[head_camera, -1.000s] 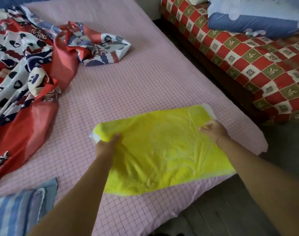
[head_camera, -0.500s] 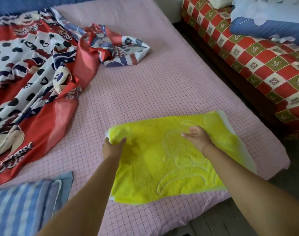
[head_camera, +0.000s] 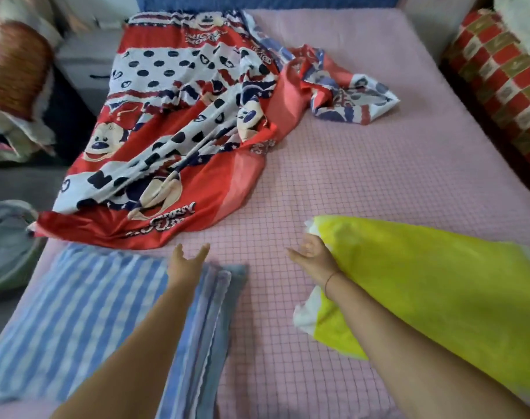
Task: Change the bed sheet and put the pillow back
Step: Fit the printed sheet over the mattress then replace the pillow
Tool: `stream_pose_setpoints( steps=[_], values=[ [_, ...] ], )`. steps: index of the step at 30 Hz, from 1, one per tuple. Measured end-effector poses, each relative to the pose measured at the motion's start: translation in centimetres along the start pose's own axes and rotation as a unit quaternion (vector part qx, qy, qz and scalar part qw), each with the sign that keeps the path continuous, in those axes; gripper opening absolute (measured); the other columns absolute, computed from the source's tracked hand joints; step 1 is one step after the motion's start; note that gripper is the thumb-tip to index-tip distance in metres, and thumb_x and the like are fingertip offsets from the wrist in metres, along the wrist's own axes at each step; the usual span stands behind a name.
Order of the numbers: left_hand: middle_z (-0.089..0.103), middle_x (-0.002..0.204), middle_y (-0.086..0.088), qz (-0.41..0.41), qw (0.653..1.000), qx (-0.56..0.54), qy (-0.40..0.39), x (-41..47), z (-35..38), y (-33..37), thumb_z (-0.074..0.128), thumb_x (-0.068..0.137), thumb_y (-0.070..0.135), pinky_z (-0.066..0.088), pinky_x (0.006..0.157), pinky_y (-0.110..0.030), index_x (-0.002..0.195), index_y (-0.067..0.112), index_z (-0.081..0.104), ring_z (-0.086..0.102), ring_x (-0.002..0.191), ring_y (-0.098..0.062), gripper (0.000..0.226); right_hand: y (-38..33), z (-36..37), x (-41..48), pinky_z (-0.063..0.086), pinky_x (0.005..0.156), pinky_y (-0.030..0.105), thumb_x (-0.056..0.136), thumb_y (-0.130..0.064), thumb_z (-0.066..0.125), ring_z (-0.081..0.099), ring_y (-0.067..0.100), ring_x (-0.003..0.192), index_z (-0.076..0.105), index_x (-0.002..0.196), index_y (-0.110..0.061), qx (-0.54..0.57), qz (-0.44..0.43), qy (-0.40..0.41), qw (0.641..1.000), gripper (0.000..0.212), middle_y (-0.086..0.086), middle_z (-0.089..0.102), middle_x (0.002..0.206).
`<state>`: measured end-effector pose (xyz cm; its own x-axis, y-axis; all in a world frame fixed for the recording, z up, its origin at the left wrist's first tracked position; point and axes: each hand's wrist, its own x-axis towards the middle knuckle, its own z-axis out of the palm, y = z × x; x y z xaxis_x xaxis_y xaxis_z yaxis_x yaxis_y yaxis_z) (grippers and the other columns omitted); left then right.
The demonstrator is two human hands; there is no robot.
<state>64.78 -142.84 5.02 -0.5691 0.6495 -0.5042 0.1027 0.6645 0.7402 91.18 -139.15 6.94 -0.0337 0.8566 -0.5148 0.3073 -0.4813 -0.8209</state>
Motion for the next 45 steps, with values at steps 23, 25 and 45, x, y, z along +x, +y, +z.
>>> stream_pose_setpoints(
  steps=[23, 25, 45],
  values=[
    [0.029, 0.155, -0.013, -0.156, 0.954, 0.094, 0.238, 8.3, -28.9, -21.5, 0.065, 0.074, 0.067, 0.018, 0.115, -0.051, 0.147, 0.007, 0.031, 0.025, 0.143, -0.032, 0.100, -3.9, 38.3, 4.0, 0.025, 0.116, 0.042, 0.070, -0.067, 0.069, 0.030, 0.024, 0.142, 0.019, 0.152, -0.017, -0.426, -0.087, -0.141, 0.889, 0.108, 0.006, 0.029, 0.156],
    [0.016, 0.159, -0.011, -0.199, 0.946, 0.041, 0.251, 6.0, -27.2, -22.0, 0.070, 0.074, 0.061, 0.013, 0.117, -0.053, 0.152, 0.012, 0.018, 0.014, 0.147, -0.032, 0.106, -4.2, 39.8, 3.9, 0.029, 0.114, 0.040, 0.070, -0.066, 0.070, 0.033, 0.024, 0.140, 0.021, 0.151, -0.020, -0.427, -0.087, -0.171, 0.884, 0.106, 0.005, 0.030, 0.155],
    [0.053, 0.128, 0.000, -0.309, 0.833, -0.418, 0.189, 0.6, -22.2, -19.3, 0.076, 0.073, 0.052, 0.044, 0.102, -0.053, 0.136, 0.020, 0.037, 0.055, 0.115, -0.026, 0.081, -6.4, 37.8, 3.4, 0.044, 0.102, 0.037, 0.065, -0.058, 0.080, 0.057, 0.019, 0.114, 0.057, 0.130, -0.022, -0.357, -0.119, -0.265, 0.887, 0.079, -0.004, 0.062, 0.127]
  ],
)
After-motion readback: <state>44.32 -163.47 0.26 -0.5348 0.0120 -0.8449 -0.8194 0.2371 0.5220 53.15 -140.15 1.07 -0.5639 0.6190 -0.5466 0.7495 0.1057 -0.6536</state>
